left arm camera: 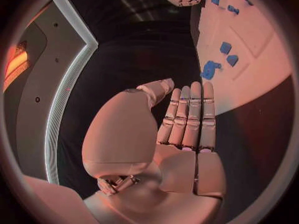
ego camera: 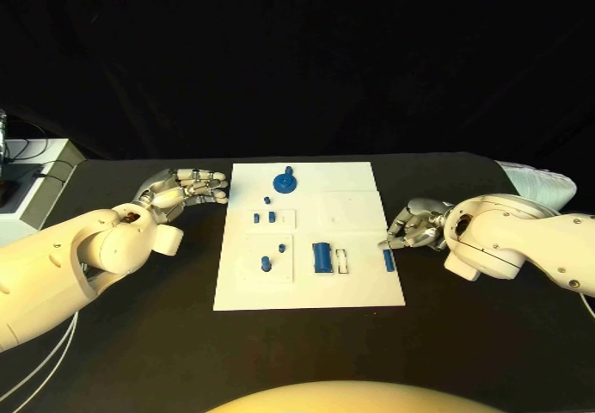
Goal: Assemble the parts on the task board
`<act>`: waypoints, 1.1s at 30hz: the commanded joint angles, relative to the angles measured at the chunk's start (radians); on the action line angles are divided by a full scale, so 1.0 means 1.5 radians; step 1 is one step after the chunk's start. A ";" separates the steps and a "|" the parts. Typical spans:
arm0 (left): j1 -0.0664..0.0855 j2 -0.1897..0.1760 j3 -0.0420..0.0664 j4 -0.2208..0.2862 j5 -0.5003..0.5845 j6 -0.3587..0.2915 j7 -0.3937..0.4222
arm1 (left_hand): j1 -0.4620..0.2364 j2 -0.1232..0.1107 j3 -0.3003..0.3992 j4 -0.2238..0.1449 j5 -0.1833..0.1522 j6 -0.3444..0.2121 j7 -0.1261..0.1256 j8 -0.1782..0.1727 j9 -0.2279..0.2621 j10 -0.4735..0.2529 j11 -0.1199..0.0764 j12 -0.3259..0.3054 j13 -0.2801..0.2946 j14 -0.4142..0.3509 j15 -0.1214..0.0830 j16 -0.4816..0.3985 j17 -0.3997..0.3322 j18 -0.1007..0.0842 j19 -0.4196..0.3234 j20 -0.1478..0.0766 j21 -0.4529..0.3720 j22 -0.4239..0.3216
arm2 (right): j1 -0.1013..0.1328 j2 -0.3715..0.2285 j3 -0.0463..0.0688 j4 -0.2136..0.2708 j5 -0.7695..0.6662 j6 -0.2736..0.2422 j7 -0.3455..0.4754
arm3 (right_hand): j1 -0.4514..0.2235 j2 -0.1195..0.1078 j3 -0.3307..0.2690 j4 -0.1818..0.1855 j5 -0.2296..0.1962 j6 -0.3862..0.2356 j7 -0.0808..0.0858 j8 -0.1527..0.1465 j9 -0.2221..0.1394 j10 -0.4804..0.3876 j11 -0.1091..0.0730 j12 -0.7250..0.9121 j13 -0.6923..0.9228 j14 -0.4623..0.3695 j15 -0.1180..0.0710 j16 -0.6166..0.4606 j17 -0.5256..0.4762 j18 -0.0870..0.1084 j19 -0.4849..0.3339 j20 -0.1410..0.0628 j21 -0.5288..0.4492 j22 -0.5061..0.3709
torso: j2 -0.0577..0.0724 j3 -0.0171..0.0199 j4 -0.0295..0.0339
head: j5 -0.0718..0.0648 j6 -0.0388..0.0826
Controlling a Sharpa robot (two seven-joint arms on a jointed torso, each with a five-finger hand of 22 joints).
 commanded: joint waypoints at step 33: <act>-0.012 -0.004 0.001 0.010 0.001 0.012 0.013 | -0.004 0.000 0.001 0.001 0.000 -0.006 -0.001 0.002 -0.001 -0.003 -0.002 -0.001 0.001 0.000 0.003 -0.004 0.001 0.000 0.003 -0.001 -0.003 -0.001 | -0.011 -0.007 -0.001 0.035 -0.081 0.069 -0.089 | -0.104 0.014 -0.049 -0.001 0.013 0.040 -0.005 -0.019 -0.029 0.053 0.002 0.001 0.151 0.071 0.004 0.004 0.176 -0.003 0.062 0.006 0.009 0.167 | 0.000 0.0013 -0.0008 | -0.011 -0.003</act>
